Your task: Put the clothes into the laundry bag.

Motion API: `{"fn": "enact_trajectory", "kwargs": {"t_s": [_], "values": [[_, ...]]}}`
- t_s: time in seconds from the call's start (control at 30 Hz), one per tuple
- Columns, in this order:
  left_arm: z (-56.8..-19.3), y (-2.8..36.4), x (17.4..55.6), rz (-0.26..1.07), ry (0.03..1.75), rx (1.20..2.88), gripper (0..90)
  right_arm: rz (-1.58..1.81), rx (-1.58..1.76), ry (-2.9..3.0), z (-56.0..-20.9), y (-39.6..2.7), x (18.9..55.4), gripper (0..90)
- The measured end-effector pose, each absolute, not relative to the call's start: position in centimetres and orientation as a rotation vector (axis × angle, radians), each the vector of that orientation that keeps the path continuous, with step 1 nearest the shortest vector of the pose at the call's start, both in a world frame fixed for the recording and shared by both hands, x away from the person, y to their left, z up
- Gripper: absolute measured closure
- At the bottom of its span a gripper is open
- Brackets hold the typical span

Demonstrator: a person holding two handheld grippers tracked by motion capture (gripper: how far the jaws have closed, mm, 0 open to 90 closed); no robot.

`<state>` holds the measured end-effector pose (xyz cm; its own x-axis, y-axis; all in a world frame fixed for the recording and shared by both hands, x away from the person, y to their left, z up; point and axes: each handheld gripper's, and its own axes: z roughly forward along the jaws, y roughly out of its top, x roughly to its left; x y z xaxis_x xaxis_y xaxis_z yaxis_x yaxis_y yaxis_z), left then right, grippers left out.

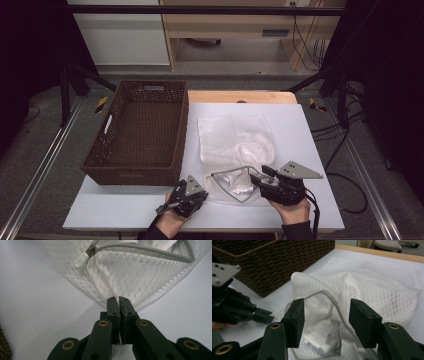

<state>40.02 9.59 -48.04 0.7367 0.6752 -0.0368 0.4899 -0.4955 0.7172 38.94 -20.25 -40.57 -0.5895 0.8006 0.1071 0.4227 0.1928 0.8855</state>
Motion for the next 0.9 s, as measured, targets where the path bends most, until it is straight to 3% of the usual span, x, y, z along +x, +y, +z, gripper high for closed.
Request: {"fn": "enact_trajectory", "kwargs": {"t_s": [0.2, 0.37, 0.67, 0.9], "values": [[-48.1, 9.5, 39.8, 0.347, 0.863, 2.197, 86.4, 1.341, 1.169, 2.148, -41.9, -20.2, 37.9, 54.4], [-48.1, 9.5, 39.9, 0.343, 0.864, 2.193, 86.3, 1.232, 1.200, 2.222, -44.5, -19.1, 39.3, 60.7], [-48.1, 9.6, 39.9, 0.341, 0.869, 2.188, 86.5, 1.065, 1.280, 2.270, -47.5, -17.3, 42.4, 82.6], [-48.0, 9.6, 39.8, 0.336, 0.862, 2.204, 86.9, 0.960, 1.251, 2.216, -48.0, -15.8, 45.1, 87.4]]}}
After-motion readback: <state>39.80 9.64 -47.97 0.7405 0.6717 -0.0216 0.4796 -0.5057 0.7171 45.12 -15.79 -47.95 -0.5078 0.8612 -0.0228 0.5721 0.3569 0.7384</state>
